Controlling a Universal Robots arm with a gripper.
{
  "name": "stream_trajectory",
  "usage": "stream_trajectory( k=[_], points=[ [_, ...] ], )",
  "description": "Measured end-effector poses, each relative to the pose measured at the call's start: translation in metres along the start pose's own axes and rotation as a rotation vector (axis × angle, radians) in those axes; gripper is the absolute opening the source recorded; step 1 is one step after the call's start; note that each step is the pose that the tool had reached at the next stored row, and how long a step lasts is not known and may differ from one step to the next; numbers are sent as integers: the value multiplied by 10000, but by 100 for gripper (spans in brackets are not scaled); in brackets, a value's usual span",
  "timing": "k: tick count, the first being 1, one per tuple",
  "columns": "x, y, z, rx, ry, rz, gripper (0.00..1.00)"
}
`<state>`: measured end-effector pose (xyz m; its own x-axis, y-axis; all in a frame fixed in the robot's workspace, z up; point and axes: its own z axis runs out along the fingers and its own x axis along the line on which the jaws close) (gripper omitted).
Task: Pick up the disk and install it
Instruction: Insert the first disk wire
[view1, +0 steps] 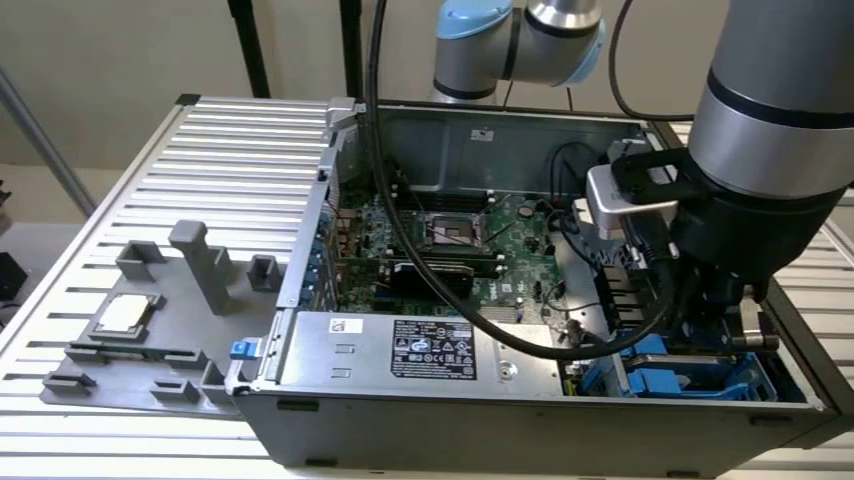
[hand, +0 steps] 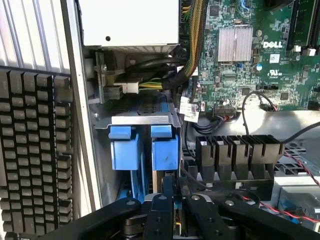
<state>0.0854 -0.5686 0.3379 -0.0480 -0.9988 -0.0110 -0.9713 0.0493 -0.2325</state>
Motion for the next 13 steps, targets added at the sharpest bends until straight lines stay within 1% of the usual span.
stream_trajectory(
  k=[4,7,9,13],
  points=[
    [0,0,-1,142,-33,-82,0],
    [0,2,5,222,-56,-159,0],
    [0,4,14,245,-70,-200,0],
    [2,8,29,261,-77,-253,0]
  ],
)
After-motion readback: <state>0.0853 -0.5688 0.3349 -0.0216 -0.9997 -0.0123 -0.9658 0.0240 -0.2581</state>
